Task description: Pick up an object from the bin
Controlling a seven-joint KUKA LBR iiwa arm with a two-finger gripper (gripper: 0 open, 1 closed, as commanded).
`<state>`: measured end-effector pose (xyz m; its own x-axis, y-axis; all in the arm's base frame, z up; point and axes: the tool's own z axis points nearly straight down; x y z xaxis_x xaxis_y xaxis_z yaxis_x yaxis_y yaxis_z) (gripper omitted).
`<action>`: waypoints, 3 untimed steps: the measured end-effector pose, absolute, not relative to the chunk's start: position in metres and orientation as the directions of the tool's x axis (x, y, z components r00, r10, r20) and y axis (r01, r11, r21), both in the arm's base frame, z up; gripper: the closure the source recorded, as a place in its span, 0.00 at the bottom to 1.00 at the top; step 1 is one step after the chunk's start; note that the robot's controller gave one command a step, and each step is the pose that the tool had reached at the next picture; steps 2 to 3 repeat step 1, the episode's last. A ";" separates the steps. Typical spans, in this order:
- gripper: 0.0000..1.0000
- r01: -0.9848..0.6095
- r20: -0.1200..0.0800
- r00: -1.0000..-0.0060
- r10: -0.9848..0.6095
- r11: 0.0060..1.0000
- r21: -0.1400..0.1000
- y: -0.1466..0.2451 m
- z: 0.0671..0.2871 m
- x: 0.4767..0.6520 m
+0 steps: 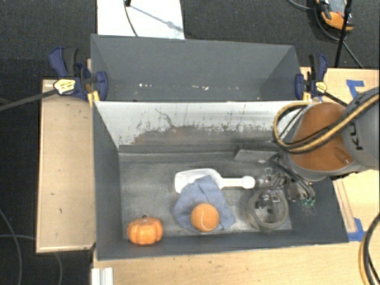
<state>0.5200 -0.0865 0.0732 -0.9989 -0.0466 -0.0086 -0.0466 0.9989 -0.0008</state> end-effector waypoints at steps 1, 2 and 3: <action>1.00 -0.038 -0.003 -0.999 -0.038 0.999 0.000 -0.098 0.206 0.534; 1.00 -0.038 -0.003 -0.999 -0.038 0.999 0.000 -0.098 0.206 0.534; 1.00 -0.038 -0.003 -0.999 -0.038 0.999 0.000 -0.098 0.206 0.534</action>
Offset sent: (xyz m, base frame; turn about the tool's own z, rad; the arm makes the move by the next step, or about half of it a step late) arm 0.0000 0.0000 0.0000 0.0000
